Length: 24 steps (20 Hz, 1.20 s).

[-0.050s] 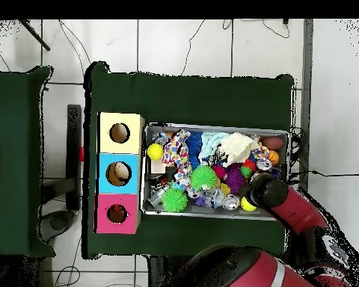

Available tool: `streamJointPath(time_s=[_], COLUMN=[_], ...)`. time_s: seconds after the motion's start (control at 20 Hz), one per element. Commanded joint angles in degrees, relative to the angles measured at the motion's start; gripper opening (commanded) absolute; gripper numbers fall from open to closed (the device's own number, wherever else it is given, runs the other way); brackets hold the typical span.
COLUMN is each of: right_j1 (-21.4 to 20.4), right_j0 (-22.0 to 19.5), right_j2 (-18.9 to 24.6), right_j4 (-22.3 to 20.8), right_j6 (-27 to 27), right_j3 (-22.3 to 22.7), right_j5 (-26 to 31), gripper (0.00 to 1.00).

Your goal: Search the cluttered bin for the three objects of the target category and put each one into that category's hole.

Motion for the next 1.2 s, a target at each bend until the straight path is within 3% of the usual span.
streamJointPath(time_s=[0.05,0.2,0.35,0.65,0.9,0.95,1.2], right_j1=[5.2,5.1,5.2,5.4,6.3,6.3,6.7], right_j0=[2.0,4.1,4.4,4.9,3.9,3.9,5.4], right_j2=[11.8,11.5,11.5,11.8,12.6,12.5,10.5], right_j4=[8.8,12.8,14.0,15.1,12.8,12.4,11.7], right_j6=[21.4,23.7,22.5,22.6,22.0,21.8,20.8], right_j3=[5.5,6.6,7.2,7.9,7.5,7.5,6.5], right_j5=[-6.3,-6.4,-7.5,-8.4,-11.5,-11.9,-12.0], gripper=[1.00,1.00,1.00,1.00,1.00,0.00,0.00])
